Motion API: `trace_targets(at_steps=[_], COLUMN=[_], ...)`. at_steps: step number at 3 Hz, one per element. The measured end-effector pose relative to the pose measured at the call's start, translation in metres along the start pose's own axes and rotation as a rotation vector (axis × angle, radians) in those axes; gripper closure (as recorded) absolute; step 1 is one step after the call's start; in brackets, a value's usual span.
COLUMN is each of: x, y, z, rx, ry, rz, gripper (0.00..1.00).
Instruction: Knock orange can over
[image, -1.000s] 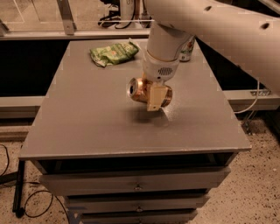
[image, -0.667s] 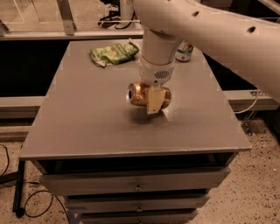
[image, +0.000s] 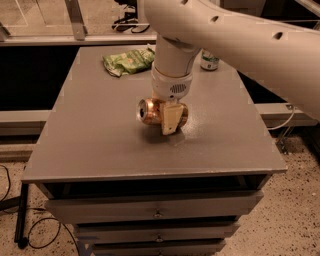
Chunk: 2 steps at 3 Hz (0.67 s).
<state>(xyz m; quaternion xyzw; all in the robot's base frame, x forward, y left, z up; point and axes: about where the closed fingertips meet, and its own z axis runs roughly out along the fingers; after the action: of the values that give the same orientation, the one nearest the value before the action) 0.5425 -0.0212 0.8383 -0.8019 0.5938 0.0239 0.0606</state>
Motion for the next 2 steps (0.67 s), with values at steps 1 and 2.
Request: trace_targets(at_steps=[1, 2], x=[-0.0038, -0.0039], y=[0.0033, 0.0067], z=[0.0007, -0.0009], rx=[-0.003, -0.001], ry=[-0.021, -0.048], rz=[-0.002, 0.009], gripper=[0.0, 0.0])
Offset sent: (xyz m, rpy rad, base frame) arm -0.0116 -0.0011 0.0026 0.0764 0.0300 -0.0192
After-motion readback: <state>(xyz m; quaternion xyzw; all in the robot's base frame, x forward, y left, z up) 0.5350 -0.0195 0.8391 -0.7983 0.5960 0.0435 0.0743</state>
